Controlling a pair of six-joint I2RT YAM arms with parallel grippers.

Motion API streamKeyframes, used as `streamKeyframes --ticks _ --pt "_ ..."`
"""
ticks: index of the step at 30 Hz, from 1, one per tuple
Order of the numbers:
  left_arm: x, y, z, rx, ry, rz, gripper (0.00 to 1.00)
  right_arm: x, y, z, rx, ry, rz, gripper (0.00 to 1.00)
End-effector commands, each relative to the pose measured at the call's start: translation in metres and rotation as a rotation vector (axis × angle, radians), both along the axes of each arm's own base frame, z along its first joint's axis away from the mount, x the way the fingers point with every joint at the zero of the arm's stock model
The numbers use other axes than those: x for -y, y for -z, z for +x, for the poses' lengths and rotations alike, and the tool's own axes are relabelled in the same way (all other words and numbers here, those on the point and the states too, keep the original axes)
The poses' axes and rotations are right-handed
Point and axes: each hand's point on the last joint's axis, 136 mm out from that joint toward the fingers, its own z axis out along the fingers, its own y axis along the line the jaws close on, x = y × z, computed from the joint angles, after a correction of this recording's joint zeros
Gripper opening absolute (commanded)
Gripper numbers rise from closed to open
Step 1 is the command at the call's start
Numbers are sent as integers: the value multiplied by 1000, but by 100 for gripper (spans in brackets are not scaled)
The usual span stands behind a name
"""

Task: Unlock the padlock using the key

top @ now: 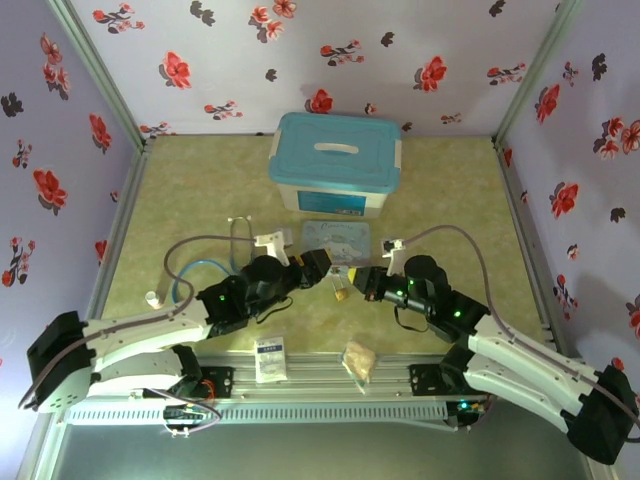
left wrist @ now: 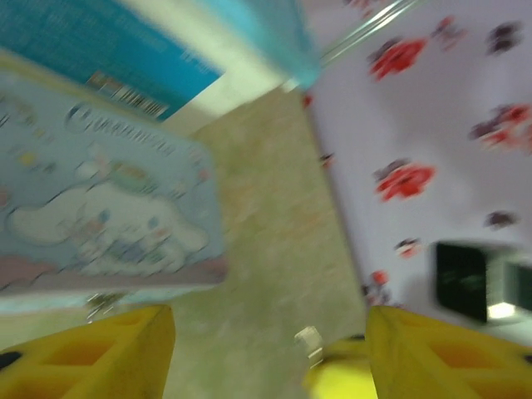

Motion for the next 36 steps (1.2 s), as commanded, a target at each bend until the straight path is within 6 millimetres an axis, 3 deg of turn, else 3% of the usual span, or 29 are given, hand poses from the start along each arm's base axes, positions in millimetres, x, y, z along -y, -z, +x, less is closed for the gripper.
streamKeyframes --ticks 1,6,11,16,31,36 --pt "3 54 -14 -82 55 184 59 39 33 4 -58 116 -219 0" --pt "29 86 -21 -96 124 336 60 45 50 1 -91 125 -279 0" --pt "40 116 -15 -87 113 316 60 44 53 -2 -96 112 -261 0" --pt "47 121 -8 -60 105 353 61 47 57 -7 -100 105 -258 0" --pt "60 164 3 -91 94 426 57 51 63 -11 -101 118 -238 0" --pt "66 171 0 -91 95 400 44 53 66 -11 -104 126 -240 0"
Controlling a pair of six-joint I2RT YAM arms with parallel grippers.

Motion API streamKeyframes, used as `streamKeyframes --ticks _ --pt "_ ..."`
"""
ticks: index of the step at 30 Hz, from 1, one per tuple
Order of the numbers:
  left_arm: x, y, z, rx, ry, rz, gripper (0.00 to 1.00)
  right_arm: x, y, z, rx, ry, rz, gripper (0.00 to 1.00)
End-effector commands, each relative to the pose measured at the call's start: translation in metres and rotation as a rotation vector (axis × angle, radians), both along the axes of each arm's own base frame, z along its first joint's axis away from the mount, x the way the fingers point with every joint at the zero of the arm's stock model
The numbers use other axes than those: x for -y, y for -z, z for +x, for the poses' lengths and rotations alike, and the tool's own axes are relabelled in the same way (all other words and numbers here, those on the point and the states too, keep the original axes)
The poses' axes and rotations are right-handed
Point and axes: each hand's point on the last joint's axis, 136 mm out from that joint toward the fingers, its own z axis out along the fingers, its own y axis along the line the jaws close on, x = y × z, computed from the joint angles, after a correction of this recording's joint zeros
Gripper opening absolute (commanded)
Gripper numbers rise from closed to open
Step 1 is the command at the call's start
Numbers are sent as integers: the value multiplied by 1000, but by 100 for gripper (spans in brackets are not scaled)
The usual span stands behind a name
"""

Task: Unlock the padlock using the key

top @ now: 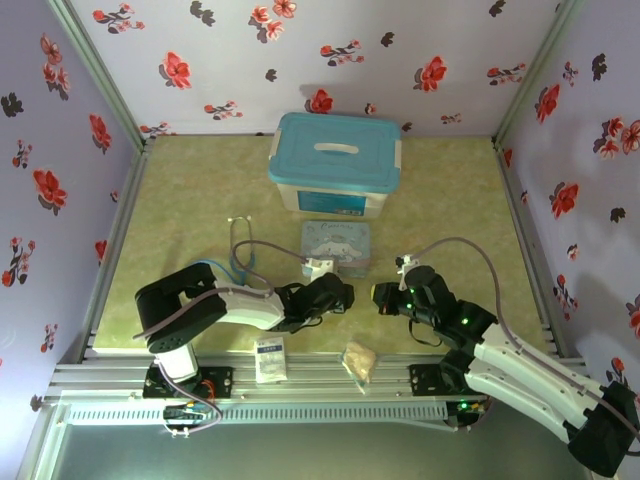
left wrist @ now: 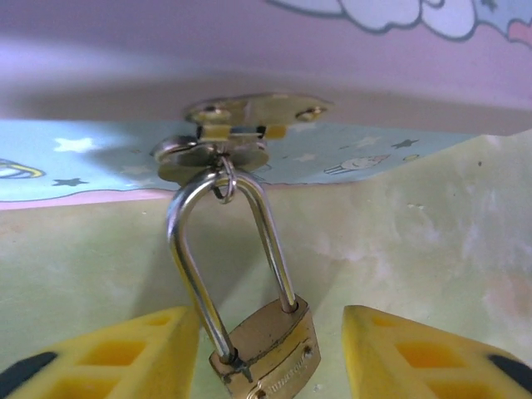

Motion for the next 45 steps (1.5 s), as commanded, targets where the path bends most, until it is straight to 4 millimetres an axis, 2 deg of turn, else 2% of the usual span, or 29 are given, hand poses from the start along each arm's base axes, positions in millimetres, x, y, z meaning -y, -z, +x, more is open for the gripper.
streamKeyframes --ticks 1,6,11,13,18,24,27,32,37,41,45 --pt "8 3 2 21 -5 -29 41 5 2 2 7 27 -2 0" --pt "7 3 2 24 -20 -45 21 5 7 2 1 35 2 0" --pt "7 -8 0 20 -43 -100 19 -6 16 -2 -39 23 82 0" --pt "8 -16 1 20 -57 -144 14 -14 19 -5 -67 8 144 0" --pt "11 -33 2 8 -94 -261 11 -30 27 -21 -164 -59 275 0" --pt "12 -53 2 -15 -136 -432 5 -36 31 -35 -250 -103 399 0" --pt "9 -59 2 -23 -162 -543 0 -38 28 -34 -268 -117 450 0" --pt "3 -70 2 -3 -191 -631 0 -44 18 -25 -273 -134 499 0" --pt "-6 -68 5 22 -276 -700 0 -50 20 -16 -324 -102 526 0" --pt "-2 -66 9 10 -308 -772 0 -53 18 -7 -332 -67 573 0" --pt "2 -68 7 9 -302 -783 0 -49 22 -2 -323 -32 548 0"
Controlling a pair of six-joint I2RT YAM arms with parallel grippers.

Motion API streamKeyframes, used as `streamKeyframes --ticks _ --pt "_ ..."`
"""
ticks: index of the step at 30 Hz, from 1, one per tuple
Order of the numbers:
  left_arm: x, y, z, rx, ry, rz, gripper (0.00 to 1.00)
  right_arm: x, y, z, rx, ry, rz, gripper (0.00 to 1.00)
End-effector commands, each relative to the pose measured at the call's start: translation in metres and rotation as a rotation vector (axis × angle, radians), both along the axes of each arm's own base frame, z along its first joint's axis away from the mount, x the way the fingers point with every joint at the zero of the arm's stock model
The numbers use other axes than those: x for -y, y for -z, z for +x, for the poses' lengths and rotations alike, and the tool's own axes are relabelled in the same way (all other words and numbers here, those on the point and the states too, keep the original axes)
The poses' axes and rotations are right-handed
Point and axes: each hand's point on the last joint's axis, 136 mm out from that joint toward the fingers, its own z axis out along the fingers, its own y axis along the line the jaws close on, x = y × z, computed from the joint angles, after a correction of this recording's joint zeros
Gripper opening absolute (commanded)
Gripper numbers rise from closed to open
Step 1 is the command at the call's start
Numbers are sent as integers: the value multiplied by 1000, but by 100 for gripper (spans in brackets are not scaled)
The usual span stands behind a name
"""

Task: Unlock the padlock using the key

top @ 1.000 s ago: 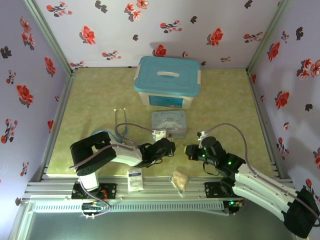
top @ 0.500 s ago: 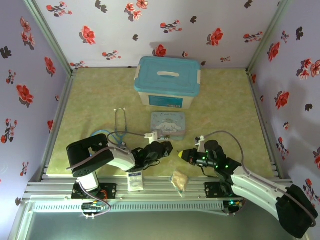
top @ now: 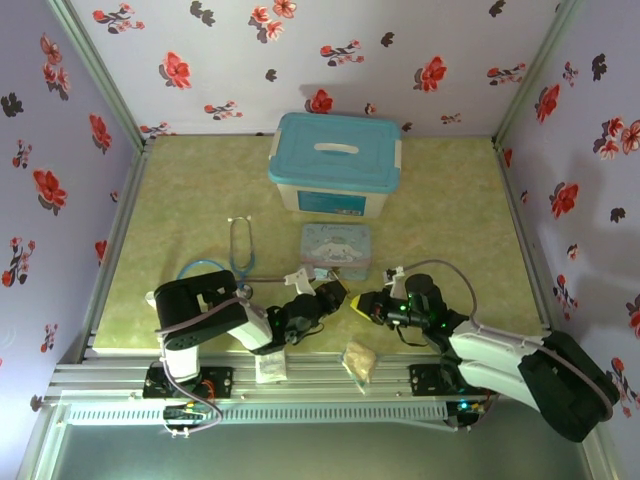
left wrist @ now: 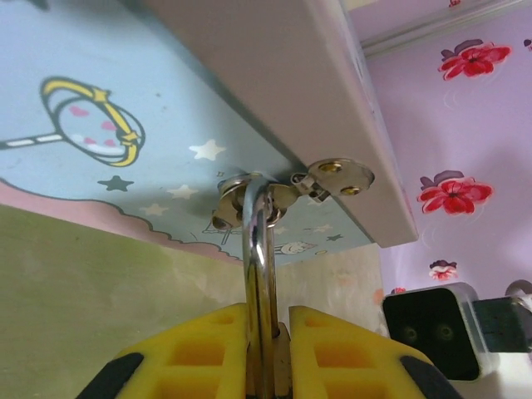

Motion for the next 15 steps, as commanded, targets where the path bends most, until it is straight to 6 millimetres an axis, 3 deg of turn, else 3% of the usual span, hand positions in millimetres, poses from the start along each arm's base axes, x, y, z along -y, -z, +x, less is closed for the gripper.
streamKeyframes --ticks 1,6,15 --pt "3 -34 8 44 -60 -147 0 -1 -21 15 54 46 49 0" --pt "-3 -38 10 46 -90 -158 0 11 -9 11 35 67 -15 0" --pt "-1 -52 11 42 -94 -209 0 11 -28 16 75 79 22 0"
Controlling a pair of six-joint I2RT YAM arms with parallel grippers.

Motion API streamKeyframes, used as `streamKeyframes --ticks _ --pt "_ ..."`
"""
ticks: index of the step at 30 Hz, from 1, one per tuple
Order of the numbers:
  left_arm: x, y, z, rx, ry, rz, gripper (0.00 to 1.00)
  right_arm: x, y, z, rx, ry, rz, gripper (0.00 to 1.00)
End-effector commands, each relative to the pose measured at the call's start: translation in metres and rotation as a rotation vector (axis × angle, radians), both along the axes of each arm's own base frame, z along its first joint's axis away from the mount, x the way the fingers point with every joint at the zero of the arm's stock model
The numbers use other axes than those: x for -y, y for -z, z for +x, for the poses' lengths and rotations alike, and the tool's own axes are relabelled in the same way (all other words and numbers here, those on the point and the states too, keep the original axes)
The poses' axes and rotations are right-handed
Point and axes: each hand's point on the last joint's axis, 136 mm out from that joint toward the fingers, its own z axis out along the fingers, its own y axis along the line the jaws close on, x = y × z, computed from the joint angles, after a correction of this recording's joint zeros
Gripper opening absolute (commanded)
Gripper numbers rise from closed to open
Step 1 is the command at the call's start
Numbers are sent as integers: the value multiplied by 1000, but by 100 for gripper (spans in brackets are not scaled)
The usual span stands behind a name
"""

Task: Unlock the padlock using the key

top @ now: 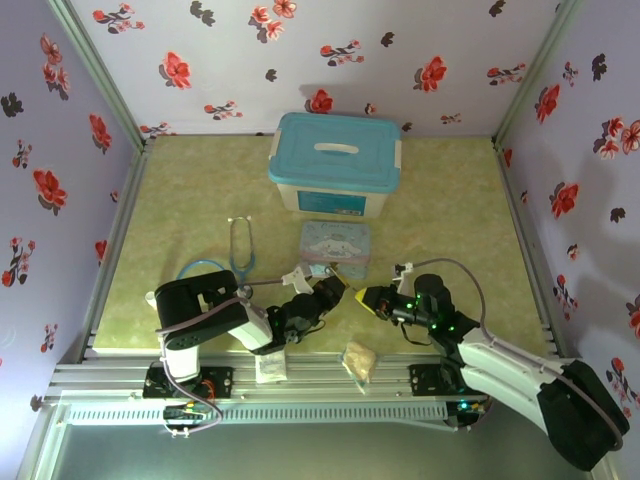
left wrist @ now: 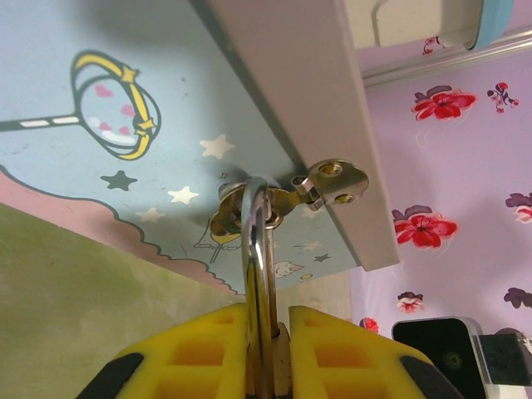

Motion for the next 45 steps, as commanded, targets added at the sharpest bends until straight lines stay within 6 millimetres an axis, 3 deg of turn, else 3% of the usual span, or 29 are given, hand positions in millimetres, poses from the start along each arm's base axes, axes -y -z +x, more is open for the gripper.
streamKeyframes --ticks 1,12,19,25,33,45 --pt "2 -41 3 51 -29 -128 0 -2 -7 7 17 3 -6 0" --pt "9 -49 3 62 -9 -151 0 -18 -28 17 50 -41 45 0" --pt "11 -60 3 79 1 -167 0 -17 -23 18 37 -38 30 0" --pt "9 -62 3 73 -2 -179 0 -18 -27 20 50 -34 35 0" --pt "3 -58 9 65 -31 -177 0 -9 -16 11 22 -26 -8 0" --pt "3 -76 10 83 -12 -212 0 -13 -22 15 46 -27 23 0"
